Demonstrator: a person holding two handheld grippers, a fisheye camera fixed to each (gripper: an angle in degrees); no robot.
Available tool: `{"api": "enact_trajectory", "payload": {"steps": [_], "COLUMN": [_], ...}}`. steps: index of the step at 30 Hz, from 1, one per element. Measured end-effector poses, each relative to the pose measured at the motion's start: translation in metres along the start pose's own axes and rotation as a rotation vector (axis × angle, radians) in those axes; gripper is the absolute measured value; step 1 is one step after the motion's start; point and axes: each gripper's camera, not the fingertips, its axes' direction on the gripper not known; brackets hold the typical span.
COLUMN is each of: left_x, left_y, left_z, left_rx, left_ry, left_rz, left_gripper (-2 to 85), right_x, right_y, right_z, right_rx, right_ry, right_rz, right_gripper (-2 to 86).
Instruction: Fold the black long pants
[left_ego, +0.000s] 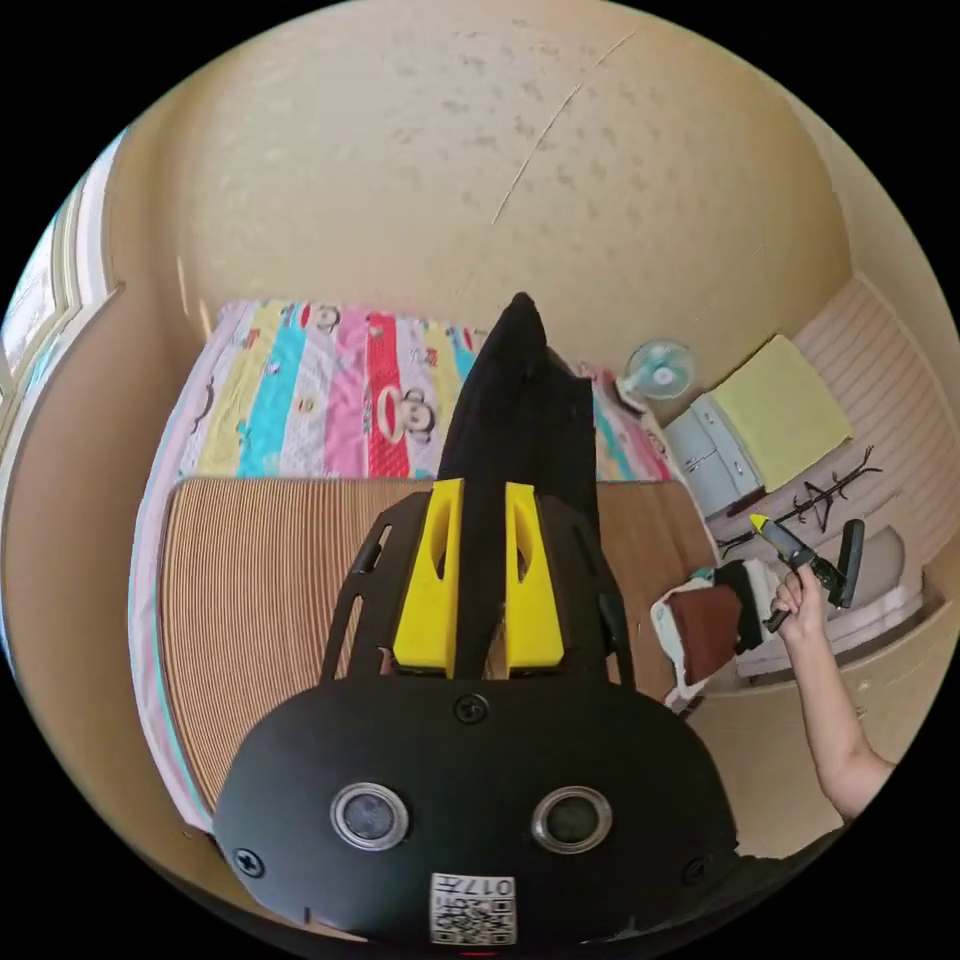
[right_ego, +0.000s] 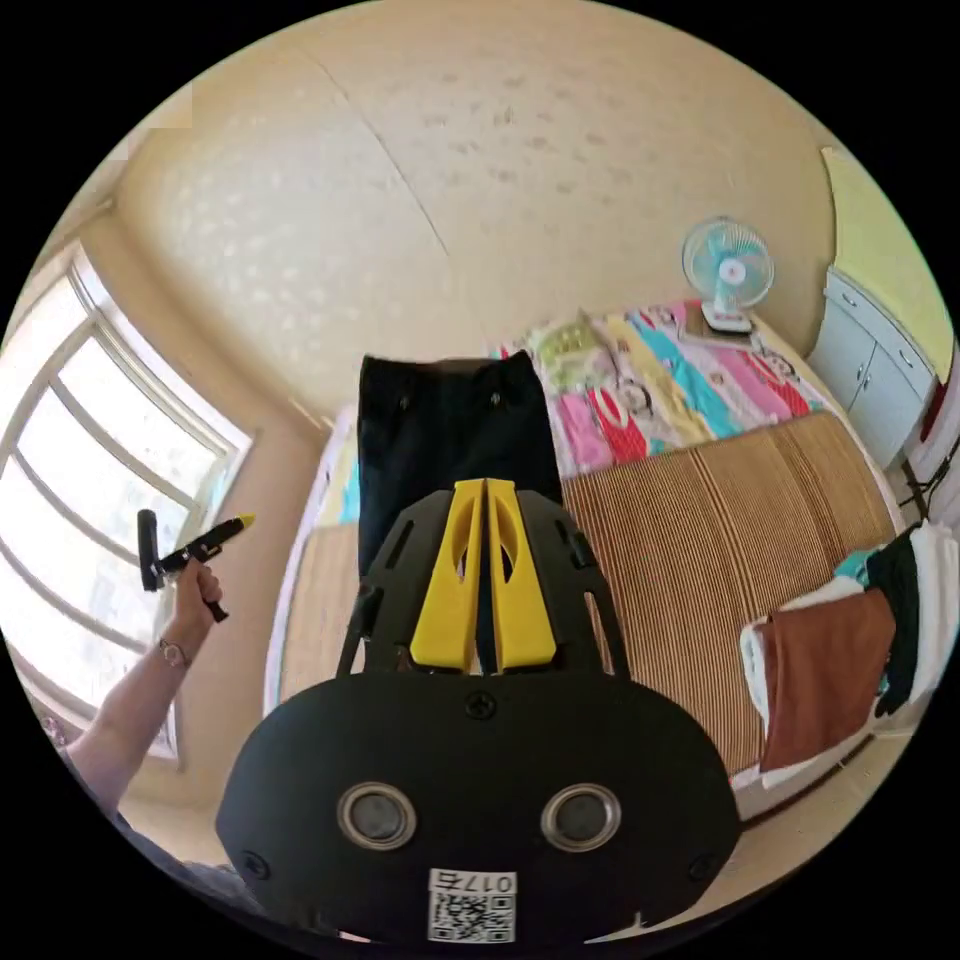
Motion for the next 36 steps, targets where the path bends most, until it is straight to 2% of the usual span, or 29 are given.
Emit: {"api": "enact_trajectory", "payload": {"steps": [1,2,5,9,12,14,19,22,24,26,28,31,33,36], "left_x": [-0.037,-0.054,-0.118,-0.161,-0.161,-0.157,-0.156,-0.164,-0.173,-0.192,-0.234,-0.271,-0.269,-0.226], "left_y": [0.029,0.045,0.114,0.173,0.198,0.203,0.216,0.222,0.224,0.228,0.245,0.262,0.252,0.208], "left_z": [0.045,0.064,0.127,0.167,0.182,0.173,0.160,0.147,0.140,0.135,0.115,0.078,0.063,0.054], "left_rx": [-0.131,-0.187,-0.380,-0.542,-0.628,-0.596,-0.608,-0.610,-0.624,-0.639,-0.510,-0.266,-0.208,-0.261], "left_ry": [0.001,0.003,0.015,0.076,0.095,0.067,0.537,0.491,0.404,0.404,0.505,0.604,0.640,0.697], "left_rz": [-0.044,-0.066,-0.161,-0.215,-0.157,-0.124,-0.144,-0.198,-0.254,-0.353,-0.584,-0.792,-0.770,-0.553], "left_gripper": [7.6,7.7,9.8,12.7,12.8,9.8,2.7,2.7,3.3,4.5,6.4,7.7,8.0,9.3], "right_x": [0.030,0.063,0.131,0.185,0.217,0.239,0.277,0.286,0.294,0.303,0.311,0.318,0.311,0.293], "right_y": [0.030,0.063,0.139,0.187,0.197,0.196,0.186,0.173,0.171,0.166,0.158,0.142,0.127,0.094], "right_z": [0.047,0.087,0.141,0.144,0.137,0.135,0.128,0.102,0.091,0.063,0.032,-0.022,-0.057,-0.108], "right_rx": [-0.154,-0.306,-0.568,-0.686,-0.733,-0.787,-0.860,-0.827,-0.871,-0.842,-0.782,-0.697,-0.652,-0.600], "right_ry": [0.019,0.011,-0.023,-0.021,-0.029,-0.014,-0.016,-0.002,-0.088,-0.172,-0.227,-0.251,-0.245,-0.285], "right_rz": [0.028,0.083,0.224,0.304,0.314,0.317,0.410,0.355,0.338,0.303,0.301,0.301,0.259,0.185], "right_gripper": [1.0,1.1,1.8,3.7,6.5,8.6,9.0,7.3,5.2,4.1,3.6,3.2,3.1,3.1]}}
